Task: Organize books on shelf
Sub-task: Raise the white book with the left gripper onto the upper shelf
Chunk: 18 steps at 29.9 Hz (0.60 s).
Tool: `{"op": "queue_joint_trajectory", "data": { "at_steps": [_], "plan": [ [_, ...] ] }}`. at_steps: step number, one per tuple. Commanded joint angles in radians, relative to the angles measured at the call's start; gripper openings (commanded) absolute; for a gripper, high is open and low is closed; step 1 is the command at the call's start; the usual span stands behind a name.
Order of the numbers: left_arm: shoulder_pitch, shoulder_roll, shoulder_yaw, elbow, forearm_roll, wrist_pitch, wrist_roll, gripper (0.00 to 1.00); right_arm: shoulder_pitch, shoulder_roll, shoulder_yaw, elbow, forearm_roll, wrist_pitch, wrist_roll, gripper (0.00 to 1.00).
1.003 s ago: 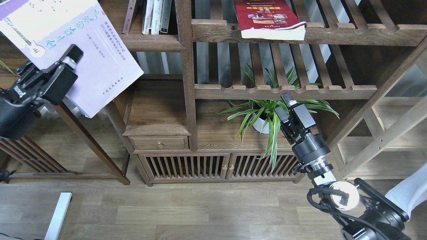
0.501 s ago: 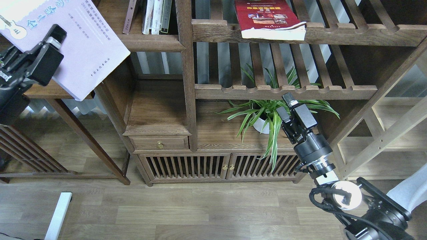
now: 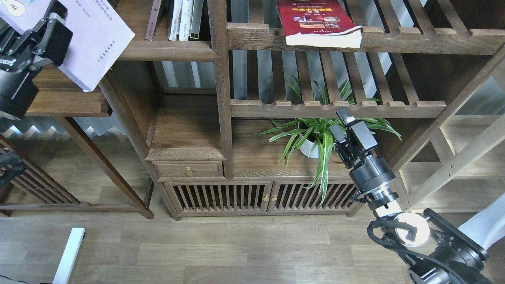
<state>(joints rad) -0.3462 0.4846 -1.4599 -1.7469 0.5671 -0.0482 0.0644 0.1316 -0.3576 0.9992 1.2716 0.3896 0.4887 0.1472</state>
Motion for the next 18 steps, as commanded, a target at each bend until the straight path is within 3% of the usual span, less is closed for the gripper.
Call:
{"op": "queue_joint_trajectory", "data": {
  "at_steps": [1,10,18],
  "plan": [
    [-0.049,-0.001,0.061,0.003,0.036,0.08,0.0,0.07,0.002,-0.001,0.001,0.0,0.0,0.0,0.0,0.91],
    [-0.168,0.003,0.176,0.052,0.1,0.152,0.008,0.07,0.003,0.0,-0.004,0.0,0.0,0.0,0.0,0.91],
    [-0.181,0.037,0.182,0.052,0.111,0.169,0.035,0.05,0.0,-0.003,0.004,0.0,0.002,0.0,0.0,0.91]
  ]
}}
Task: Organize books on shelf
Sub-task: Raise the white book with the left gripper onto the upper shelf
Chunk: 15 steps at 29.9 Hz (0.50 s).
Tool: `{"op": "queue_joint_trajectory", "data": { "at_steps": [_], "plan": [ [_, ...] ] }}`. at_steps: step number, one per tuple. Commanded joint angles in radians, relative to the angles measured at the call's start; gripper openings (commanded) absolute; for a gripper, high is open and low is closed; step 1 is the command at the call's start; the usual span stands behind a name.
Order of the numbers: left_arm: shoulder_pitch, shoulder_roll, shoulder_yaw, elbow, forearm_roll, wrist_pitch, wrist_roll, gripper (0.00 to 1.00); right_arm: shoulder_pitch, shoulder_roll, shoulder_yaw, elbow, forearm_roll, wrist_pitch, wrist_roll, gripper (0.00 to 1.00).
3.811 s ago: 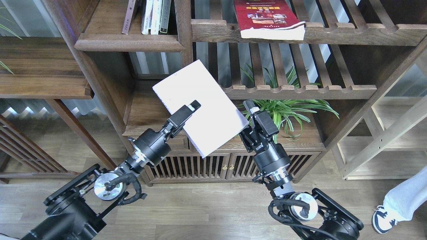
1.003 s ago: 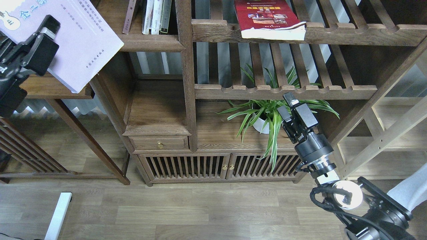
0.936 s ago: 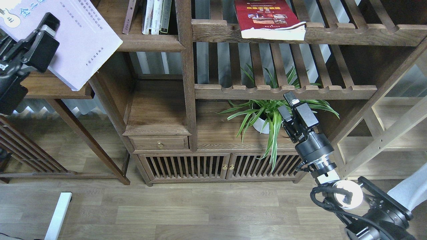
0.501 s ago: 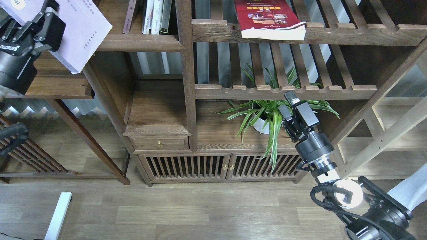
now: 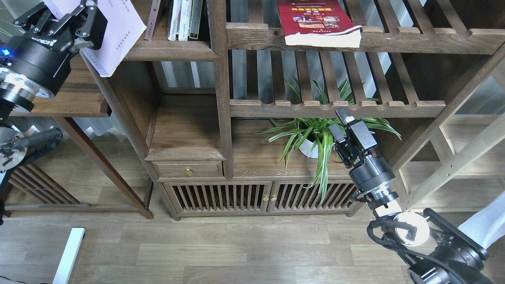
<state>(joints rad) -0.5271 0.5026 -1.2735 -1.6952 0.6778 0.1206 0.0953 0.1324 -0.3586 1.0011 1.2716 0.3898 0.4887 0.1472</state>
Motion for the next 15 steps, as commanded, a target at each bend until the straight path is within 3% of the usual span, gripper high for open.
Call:
{"op": "queue_joint_trajectory", "data": {
  "at_steps": [1,15],
  "plan": [
    [-0.001,0.028,-0.003,0.002,0.0,0.001,0.006,0.05,-0.002,-0.002,0.002,0.0,0.001,0.0,0.0,0.91],
    [-0.031,0.056,0.003,0.077,0.002,0.007,0.006,0.05,-0.008,-0.02,0.004,0.0,0.001,0.0,0.002,0.91]
  ]
}}
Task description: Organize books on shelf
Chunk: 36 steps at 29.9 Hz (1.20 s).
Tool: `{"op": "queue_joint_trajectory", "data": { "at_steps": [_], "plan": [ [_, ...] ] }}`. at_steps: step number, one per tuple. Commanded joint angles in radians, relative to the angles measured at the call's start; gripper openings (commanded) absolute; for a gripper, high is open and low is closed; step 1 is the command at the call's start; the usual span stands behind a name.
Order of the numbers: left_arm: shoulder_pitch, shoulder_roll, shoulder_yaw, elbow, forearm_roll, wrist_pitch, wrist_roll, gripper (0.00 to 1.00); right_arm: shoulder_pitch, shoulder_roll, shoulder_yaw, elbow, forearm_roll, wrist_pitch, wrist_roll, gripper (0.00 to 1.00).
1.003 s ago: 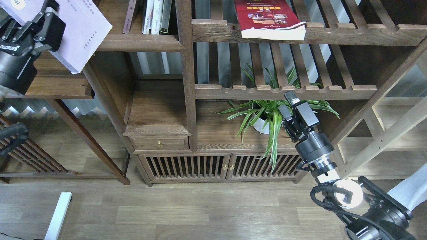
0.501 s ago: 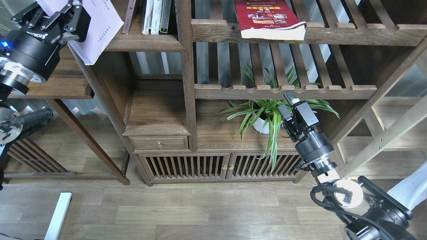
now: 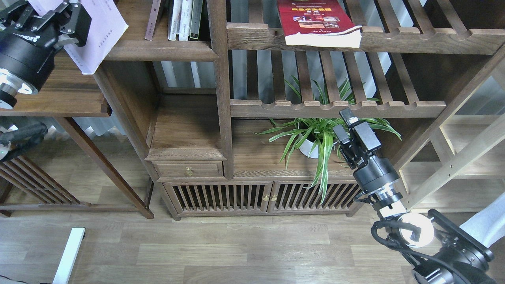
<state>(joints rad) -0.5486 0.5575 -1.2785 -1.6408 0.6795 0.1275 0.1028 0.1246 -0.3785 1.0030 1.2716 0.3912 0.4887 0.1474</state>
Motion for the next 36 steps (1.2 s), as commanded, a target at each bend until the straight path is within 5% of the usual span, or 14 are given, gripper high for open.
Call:
{"op": "queue_joint_trajectory", "data": {
  "at_steps": [1,14,36],
  "plan": [
    [-0.016,-0.001,0.01,0.036,0.0,-0.002,-0.002,0.05,0.0,0.001,0.002,0.0,0.0,0.0,0.001,0.91],
    [-0.267,-0.037,0.168,0.266,-0.006,-0.016,-0.017,0.06,0.0,0.0,0.005,0.002,0.001,0.0,0.001,0.91],
    [-0.392,-0.085,0.225,0.444,-0.011,-0.075,-0.023,0.05,-0.003,-0.003,0.02,0.002,0.005,0.0,0.001,0.91]
  ]
}}
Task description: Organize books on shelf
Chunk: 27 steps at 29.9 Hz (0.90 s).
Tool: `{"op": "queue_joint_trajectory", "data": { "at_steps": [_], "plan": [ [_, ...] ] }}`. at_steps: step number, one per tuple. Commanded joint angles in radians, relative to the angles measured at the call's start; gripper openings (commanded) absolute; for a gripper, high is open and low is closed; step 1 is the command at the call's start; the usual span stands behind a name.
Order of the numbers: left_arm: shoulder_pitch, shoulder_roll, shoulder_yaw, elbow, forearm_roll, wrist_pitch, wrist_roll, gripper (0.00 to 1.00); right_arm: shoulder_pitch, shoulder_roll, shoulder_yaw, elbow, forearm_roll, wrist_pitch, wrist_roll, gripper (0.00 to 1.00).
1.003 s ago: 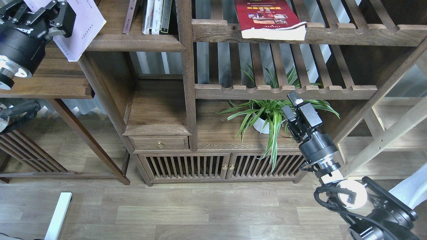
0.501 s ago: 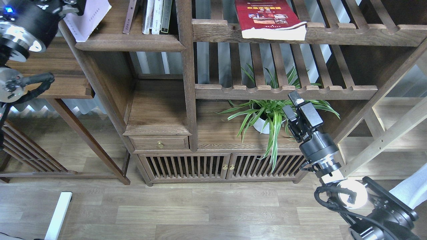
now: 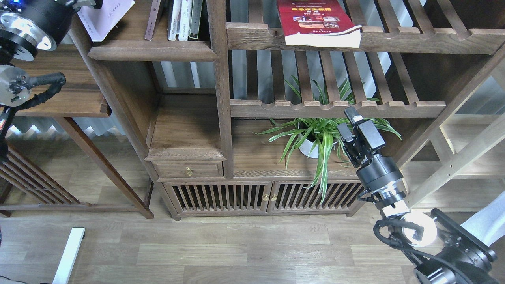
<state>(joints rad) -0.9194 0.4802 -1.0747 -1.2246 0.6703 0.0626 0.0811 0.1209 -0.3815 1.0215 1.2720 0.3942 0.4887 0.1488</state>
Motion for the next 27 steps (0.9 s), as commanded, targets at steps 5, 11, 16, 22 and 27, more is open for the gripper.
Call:
{"op": "queue_joint_trajectory", "data": {
  "at_steps": [5,11,16,22,27],
  "plan": [
    [-0.07,-0.058,0.051,0.092,-0.002,-0.012,-0.017,0.05,-0.001,-0.001,0.015,0.0,0.002,0.0,0.0,0.91],
    [-0.124,-0.078,0.079,0.168,-0.002,-0.013,-0.041,0.05,-0.001,-0.001,0.017,0.0,0.002,0.0,0.0,0.91],
    [-0.139,-0.089,0.098,0.191,-0.003,-0.021,-0.043,0.05,-0.001,-0.001,0.02,0.001,0.002,0.0,0.0,0.91],
    [-0.151,-0.089,0.11,0.208,-0.002,-0.023,-0.046,0.05,-0.007,-0.001,0.02,0.001,0.003,0.0,0.0,0.91],
    [-0.179,-0.098,0.134,0.238,-0.003,-0.023,-0.055,0.06,-0.013,-0.001,0.02,0.001,0.003,0.0,0.0,0.91]
  ]
}}
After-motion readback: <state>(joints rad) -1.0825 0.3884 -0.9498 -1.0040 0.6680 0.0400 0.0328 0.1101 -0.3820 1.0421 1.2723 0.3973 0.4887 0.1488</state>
